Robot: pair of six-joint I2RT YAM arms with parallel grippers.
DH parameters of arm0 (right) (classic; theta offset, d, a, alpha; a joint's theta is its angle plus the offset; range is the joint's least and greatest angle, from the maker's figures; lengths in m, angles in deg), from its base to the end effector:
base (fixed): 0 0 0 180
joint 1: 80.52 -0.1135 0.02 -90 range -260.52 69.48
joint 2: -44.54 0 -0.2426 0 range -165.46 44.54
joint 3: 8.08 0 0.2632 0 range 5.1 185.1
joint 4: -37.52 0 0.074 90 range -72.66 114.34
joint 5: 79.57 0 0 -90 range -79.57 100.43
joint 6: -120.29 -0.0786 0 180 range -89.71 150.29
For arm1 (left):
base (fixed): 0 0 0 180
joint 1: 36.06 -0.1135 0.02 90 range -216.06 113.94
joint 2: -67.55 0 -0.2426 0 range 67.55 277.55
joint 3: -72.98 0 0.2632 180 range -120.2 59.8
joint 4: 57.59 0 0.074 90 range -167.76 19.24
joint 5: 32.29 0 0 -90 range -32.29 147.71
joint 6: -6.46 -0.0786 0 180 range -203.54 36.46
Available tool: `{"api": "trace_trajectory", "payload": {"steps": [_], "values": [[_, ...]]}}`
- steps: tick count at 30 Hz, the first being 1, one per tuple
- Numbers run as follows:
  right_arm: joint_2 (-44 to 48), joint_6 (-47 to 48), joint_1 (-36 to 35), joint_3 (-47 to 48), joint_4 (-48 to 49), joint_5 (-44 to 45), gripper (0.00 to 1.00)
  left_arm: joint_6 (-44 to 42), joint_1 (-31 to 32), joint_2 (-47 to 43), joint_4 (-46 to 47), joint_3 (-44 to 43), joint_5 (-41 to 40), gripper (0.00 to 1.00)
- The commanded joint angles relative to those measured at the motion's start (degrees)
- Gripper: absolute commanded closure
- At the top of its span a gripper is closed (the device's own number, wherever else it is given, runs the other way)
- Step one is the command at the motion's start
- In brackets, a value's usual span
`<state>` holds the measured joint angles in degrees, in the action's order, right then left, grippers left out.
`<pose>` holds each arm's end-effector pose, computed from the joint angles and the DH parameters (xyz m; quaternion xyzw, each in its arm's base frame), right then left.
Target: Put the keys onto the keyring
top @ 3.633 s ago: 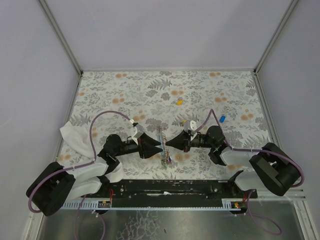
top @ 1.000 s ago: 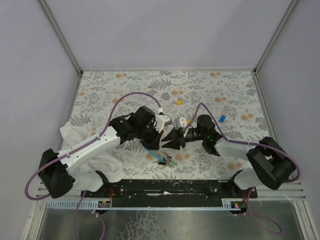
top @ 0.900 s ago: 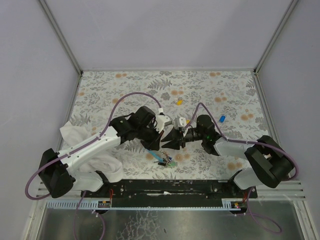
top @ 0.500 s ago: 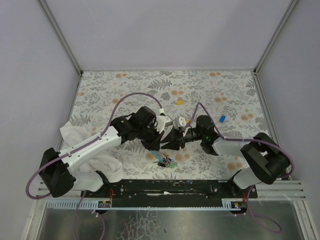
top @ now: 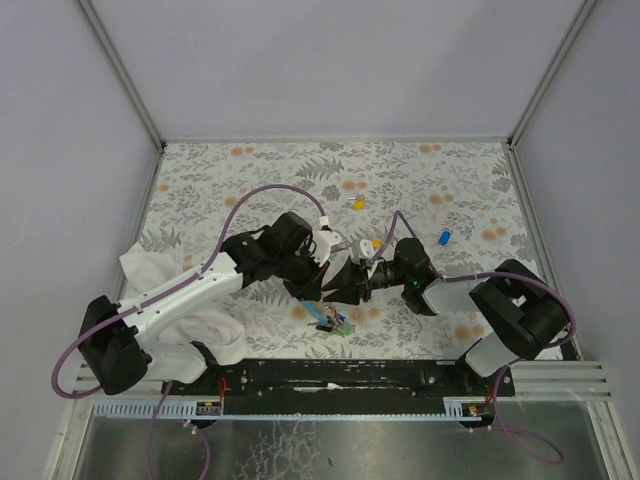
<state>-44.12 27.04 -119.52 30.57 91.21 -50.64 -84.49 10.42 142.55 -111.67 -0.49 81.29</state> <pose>0.1862 0.2393 0.1616 -0.5336 0.4470 0.5506 0.4608 0.1857 -0.2412 0.2203 0.4314 0.8319 -0.2920 0.1913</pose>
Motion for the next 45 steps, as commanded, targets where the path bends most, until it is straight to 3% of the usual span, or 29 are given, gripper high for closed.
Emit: {"api": "trace_trajectory", "payload": {"steps": [1, 18, 23, 29, 39, 45], "values": [[-1.34, -1.87, -0.63, 0.61, 7.70, -0.53, 0.65, -0.89, 0.21, -0.69, 3.80, -0.18, 2.57, 1.00], [-2.39, -5.23, -1.08, 0.42, 13.12, -1.85, 0.82, 0.99, 0.22, -0.72, 7.33, 2.15, 2.18, 1.00], [-1.64, -6.04, -1.07, -0.42, 14.34, -1.71, 0.96, 1.84, 0.20, -1.31, 8.67, 2.73, 0.41, 1.00], [1.76, -5.23, -1.07, -2.76, 14.53, 3.72, 1.00, 5.75, 0.20, -6.79, 13.20, 5.90, -6.08, 0.79], [4.49, -6.46, -1.07, -6.57, 17.73, 11.02, 1.00, 18.14, 0.27, -26.68, 49.38, 30.45, -8.89, 0.72], [4.45, -8.31, -1.07, -8.51, 22.11, 12.93, 1.00, 19.50, 0.26, -33.60, 70.84, 44.99, -8.61, 0.69]]}}
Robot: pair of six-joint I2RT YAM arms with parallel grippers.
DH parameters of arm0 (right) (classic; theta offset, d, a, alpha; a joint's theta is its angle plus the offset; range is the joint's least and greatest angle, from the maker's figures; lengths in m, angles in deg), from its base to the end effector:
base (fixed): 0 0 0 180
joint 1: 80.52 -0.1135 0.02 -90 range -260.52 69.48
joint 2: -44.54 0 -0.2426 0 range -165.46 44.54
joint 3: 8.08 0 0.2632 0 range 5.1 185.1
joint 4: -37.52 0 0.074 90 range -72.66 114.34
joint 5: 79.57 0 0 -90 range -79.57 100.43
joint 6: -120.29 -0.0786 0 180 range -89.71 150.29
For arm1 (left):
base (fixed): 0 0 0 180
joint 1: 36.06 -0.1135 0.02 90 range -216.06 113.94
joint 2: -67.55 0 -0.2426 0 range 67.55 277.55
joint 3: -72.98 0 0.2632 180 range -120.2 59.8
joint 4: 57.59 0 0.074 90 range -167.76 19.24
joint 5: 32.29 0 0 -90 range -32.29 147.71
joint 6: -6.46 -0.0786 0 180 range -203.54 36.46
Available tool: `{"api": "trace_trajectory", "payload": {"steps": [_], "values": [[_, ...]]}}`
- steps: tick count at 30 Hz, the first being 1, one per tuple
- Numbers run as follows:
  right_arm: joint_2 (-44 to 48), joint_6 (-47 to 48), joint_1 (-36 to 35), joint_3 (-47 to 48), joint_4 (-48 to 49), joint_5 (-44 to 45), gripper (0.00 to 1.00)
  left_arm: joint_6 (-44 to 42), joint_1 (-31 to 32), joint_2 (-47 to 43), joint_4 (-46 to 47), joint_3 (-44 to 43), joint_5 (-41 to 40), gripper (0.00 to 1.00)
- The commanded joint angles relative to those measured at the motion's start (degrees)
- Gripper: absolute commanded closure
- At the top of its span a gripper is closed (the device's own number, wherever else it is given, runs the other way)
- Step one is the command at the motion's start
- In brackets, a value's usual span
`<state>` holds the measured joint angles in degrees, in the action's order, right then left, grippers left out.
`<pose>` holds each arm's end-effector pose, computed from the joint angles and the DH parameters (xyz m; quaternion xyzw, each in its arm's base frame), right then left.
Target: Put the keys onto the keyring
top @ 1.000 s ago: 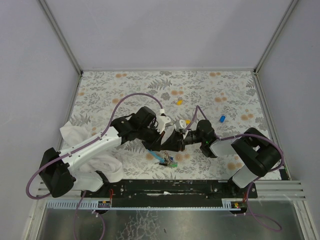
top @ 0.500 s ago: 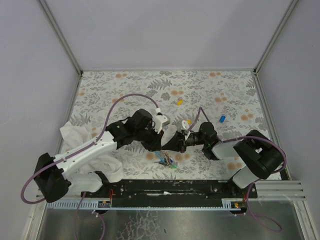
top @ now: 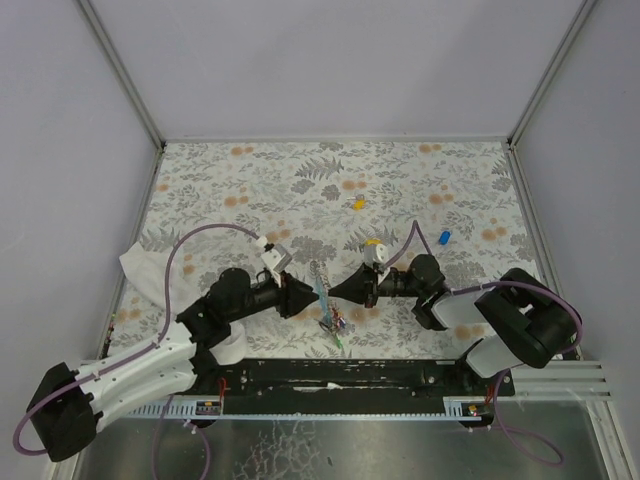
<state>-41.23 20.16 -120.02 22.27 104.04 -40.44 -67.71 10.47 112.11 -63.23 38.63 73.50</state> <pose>0.1717 0.2206 0.1625 -0.4663 0.4710 0.5404 0.5184 0.1566 -0.1962 0.1962 0.2891 0.7402 -0.4029 0.4541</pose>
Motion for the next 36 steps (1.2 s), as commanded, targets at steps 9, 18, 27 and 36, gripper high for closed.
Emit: {"api": "trace_trajectory", "payload": {"steps": [9, 18, 27, 36], "values": [[5.26, 0.84, -0.57, -0.94, 4.75, 4.04, 1.00, 1.16, 0.22, 0.41, 40.07, 13.14, 4.66, 0.66], [4.78, 0.35, -0.57, -1.01, 5.98, 3.59, 1.00, 0.72, 0.23, 6.97, 45.44, 12.99, 6.45, 0.66], [5.88, 0.55, -0.57, -1.52, 6.23, 3.50, 1.00, 1.02, 0.10, 10.08, 47.11, 13.92, 5.59, 0.67], [5.89, 0.76, -0.57, -1.88, 6.81, 3.80, 1.00, 2.08, -0.01, 9.91, 46.59, 14.31, 3.43, 0.66]]}}
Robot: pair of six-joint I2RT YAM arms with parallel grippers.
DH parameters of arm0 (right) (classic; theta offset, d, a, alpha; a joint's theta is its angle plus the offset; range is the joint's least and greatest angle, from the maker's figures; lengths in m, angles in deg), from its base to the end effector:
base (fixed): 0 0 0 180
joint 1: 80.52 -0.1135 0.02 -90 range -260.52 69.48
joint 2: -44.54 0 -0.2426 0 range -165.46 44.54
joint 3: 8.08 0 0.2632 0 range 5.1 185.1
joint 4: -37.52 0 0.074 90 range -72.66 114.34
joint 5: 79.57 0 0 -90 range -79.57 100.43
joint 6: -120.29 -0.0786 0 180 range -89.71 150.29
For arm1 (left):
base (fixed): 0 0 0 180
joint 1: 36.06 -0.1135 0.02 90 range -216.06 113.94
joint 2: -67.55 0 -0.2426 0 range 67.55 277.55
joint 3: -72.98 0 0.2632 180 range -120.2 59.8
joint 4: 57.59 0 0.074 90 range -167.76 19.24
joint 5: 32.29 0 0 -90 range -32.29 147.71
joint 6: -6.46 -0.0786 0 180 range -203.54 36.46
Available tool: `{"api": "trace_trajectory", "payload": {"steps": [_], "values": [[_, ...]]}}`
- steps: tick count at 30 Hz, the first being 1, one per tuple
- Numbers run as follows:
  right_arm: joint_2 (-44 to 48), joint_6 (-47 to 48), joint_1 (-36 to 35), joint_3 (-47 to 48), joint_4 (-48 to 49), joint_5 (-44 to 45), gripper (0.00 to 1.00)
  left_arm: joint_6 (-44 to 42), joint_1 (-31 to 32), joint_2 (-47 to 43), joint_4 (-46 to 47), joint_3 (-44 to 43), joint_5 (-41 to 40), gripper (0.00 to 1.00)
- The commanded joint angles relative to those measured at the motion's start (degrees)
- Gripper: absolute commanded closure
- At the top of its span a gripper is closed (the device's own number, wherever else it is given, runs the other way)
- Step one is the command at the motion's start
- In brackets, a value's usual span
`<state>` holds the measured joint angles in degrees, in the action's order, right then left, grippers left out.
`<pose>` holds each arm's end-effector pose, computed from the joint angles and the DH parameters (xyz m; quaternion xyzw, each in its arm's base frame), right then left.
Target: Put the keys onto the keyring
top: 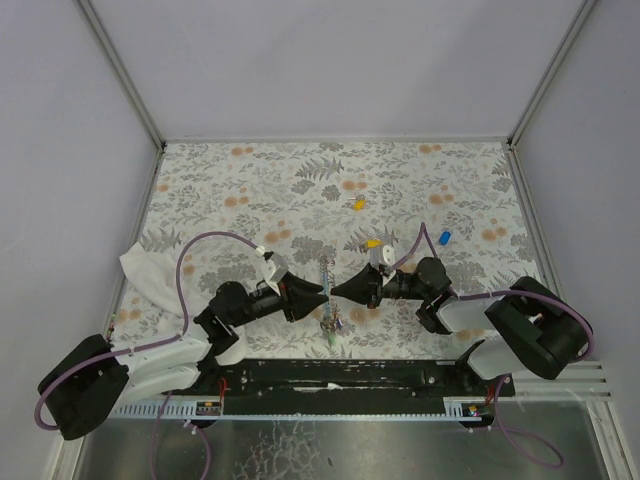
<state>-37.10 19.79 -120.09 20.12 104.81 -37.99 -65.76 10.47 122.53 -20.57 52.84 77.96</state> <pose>0.1661 0.2135 0.1723 -0.4536 0.4634 0.5330 0.5435 0.1484 -0.1961 0.1674 0.2922 0.6299 -0.4807 0.5355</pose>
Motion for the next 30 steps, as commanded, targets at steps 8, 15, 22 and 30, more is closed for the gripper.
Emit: {"api": "trace_trajectory", "payload": {"steps": [8, 15, 22, 30], "values": [[1.02, -0.17, -0.51, 0.44, 7.80, 0.71, 1.00, 1.44, -0.22, 3.88, 6.72, -1.39, 2.92, 0.66], [0.48, -0.39, -0.51, 0.52, 8.05, -0.18, 1.00, 1.68, -0.35, 4.89, 8.23, -2.43, 5.44, 0.69], [-0.15, -0.85, -0.46, 0.80, 8.67, -0.98, 1.00, 0.14, -0.44, 2.70, 5.96, -3.19, 5.35, 0.73], [0.08, -1.18, -0.51, 0.79, 8.74, -1.57, 1.00, -0.91, -0.50, 3.38, 4.33, -4.51, 5.70, 0.85]]}}
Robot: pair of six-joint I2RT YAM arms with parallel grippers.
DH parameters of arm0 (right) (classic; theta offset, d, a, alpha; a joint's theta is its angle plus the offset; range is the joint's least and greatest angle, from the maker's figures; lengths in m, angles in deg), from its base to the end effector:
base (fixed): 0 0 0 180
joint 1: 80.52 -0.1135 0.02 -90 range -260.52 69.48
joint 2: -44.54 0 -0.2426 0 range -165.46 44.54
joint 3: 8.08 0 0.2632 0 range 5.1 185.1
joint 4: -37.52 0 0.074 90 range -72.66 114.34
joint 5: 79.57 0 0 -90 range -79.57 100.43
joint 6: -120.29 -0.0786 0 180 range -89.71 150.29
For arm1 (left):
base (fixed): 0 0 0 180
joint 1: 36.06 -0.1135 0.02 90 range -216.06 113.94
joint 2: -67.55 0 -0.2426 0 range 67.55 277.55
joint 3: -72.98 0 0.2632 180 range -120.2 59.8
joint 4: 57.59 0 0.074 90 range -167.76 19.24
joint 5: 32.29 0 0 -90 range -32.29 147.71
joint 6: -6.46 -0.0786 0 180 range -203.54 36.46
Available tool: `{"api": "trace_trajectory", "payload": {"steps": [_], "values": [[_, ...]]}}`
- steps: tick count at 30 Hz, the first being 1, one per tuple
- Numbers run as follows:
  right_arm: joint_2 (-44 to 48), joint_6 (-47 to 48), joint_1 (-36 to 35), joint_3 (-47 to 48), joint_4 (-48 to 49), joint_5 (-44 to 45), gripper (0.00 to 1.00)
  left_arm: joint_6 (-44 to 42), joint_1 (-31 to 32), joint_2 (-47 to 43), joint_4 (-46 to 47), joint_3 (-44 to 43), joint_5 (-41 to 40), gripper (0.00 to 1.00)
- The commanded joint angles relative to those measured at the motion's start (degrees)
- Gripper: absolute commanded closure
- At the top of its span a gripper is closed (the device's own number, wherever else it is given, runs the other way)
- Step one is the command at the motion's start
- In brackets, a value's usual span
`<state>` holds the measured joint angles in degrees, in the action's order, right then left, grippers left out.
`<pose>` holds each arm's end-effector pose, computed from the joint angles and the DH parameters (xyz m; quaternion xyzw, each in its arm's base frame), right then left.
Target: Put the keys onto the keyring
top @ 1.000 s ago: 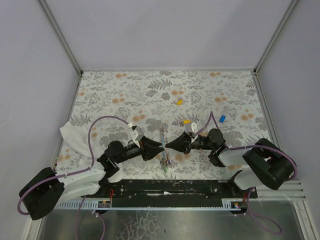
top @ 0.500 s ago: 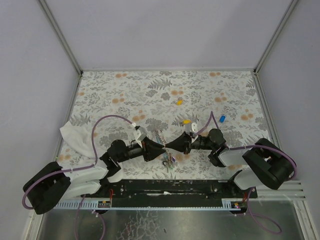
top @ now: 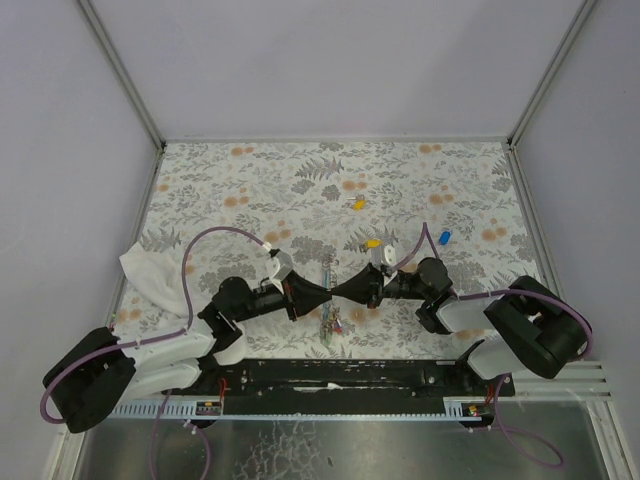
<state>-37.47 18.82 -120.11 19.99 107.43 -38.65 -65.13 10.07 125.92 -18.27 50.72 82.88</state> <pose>0.1639 0.2126 0.1755 -0.4547 0.4507 0.5387 0.5477 0.1494 -0.2036 0.1731 0.3143 0.6131 -0.5052 0.5197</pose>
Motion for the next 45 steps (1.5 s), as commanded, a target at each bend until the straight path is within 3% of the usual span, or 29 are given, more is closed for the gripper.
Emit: {"api": "trace_trajectory", "payload": {"steps": [1, 4, 10, 14, 19, 23, 28, 36, 45], "values": [[0.46, -0.21, -0.48, 0.92, 6.08, -1.07, 1.00, -1.66, -0.16, -0.02, 1.95, -2.45, 0.77, 0.89], [0.37, -0.18, -0.48, 0.88, 5.76, -1.37, 1.00, -2.44, -0.16, -1.01, 0.19, -3.07, 0.91, 1.00], [0.88, 2.10, -0.48, 0.07, 2.42, -0.58, 0.95, -2.56, 0.01, -4.62, -11.96, -7.31, -1.78, 1.00], [4.29, 5.69, -0.48, -1.46, -0.77, 0.14, 0.83, -0.42, 0.43, -7.17, -26.23, -11.84, -5.37, 1.00], [12.53, 13.73, -0.44, -1.34, -15.50, 2.68, 0.74, 0.64, 0.86, -9.26, -47.93, -19.97, -9.21, 1.00], [17.96, 20.94, -0.48, -0.24, -27.15, 4.52, 0.67, -1.63, 1.11, -4.55, -65.11, -29.45, -8.40, 1.00], [17.47, 20.62, -0.48, 0.79, -27.54, 3.16, 0.65, -9.87, 2.45, 4.13, -82.06, -41.91, -6.97, 1.00], [13.96, 16.65, -0.48, 2.29, -22.86, -1.36, 0.67, -20.22, 3.38, 7.78, -86.68, -46.64, -3.17, 1.00], [5.89, 4.30, -0.69, 2.24, -4.05, -5.66, 0.67, -25.46, 3.70, 8.89, -83.12, -47.51, 2.04, 1.00]]}}
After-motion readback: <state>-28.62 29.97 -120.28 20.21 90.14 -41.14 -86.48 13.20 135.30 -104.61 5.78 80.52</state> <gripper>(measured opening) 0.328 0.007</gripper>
